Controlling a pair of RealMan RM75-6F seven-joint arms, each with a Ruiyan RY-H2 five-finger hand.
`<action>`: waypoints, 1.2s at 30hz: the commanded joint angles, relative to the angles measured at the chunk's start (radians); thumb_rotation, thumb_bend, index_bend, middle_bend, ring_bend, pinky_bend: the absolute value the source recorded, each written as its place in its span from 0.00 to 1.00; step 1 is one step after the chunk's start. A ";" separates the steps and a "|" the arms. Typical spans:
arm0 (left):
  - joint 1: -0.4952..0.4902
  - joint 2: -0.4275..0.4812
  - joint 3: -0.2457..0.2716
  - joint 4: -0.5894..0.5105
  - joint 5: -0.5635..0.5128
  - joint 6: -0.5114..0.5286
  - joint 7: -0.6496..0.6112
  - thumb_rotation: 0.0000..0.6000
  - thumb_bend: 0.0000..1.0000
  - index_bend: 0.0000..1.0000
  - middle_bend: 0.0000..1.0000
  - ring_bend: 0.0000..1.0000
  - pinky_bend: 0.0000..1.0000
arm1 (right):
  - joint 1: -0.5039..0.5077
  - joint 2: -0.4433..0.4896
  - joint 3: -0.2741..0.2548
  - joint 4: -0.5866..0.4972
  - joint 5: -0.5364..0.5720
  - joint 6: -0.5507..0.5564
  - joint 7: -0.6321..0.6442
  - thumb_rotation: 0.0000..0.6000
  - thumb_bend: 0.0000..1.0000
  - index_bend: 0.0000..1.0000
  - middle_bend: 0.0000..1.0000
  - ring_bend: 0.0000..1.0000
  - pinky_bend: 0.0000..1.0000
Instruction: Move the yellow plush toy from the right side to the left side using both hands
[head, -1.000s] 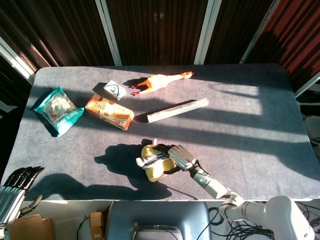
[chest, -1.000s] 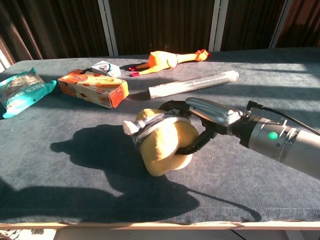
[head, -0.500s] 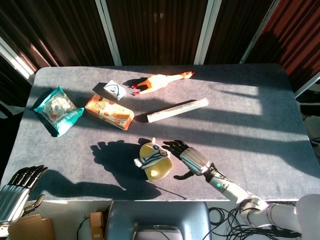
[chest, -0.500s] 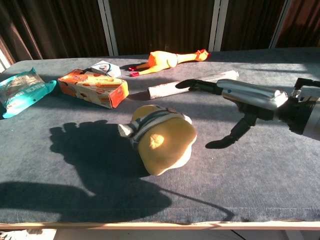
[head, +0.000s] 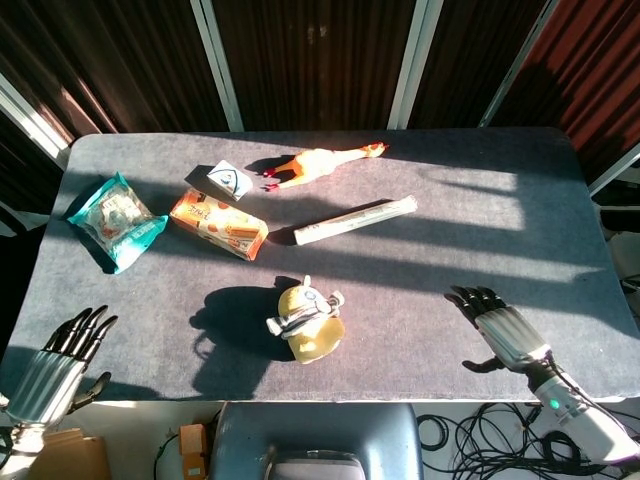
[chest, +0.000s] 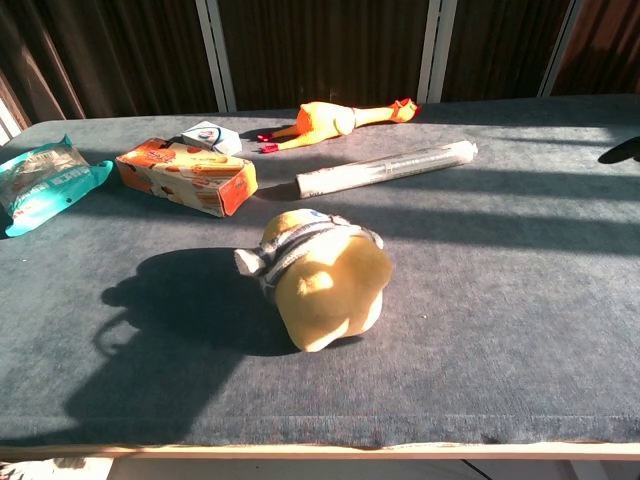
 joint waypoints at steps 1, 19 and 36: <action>-0.175 -0.057 -0.026 -0.010 0.053 -0.239 0.053 1.00 0.30 0.00 0.00 0.00 0.18 | -0.125 -0.001 -0.012 0.094 0.037 0.120 0.048 1.00 0.08 0.00 0.00 0.00 0.00; -0.390 -0.445 -0.102 0.099 -0.030 -0.477 0.328 1.00 0.30 0.00 0.00 0.00 0.15 | -0.191 0.049 0.054 0.146 -0.011 0.124 0.248 1.00 0.07 0.00 0.00 0.00 0.00; -0.453 -0.751 -0.127 0.366 -0.101 -0.403 0.237 1.00 0.29 0.00 0.00 0.00 0.16 | -0.216 0.070 0.098 0.149 -0.017 0.089 0.294 1.00 0.07 0.00 0.00 0.00 0.00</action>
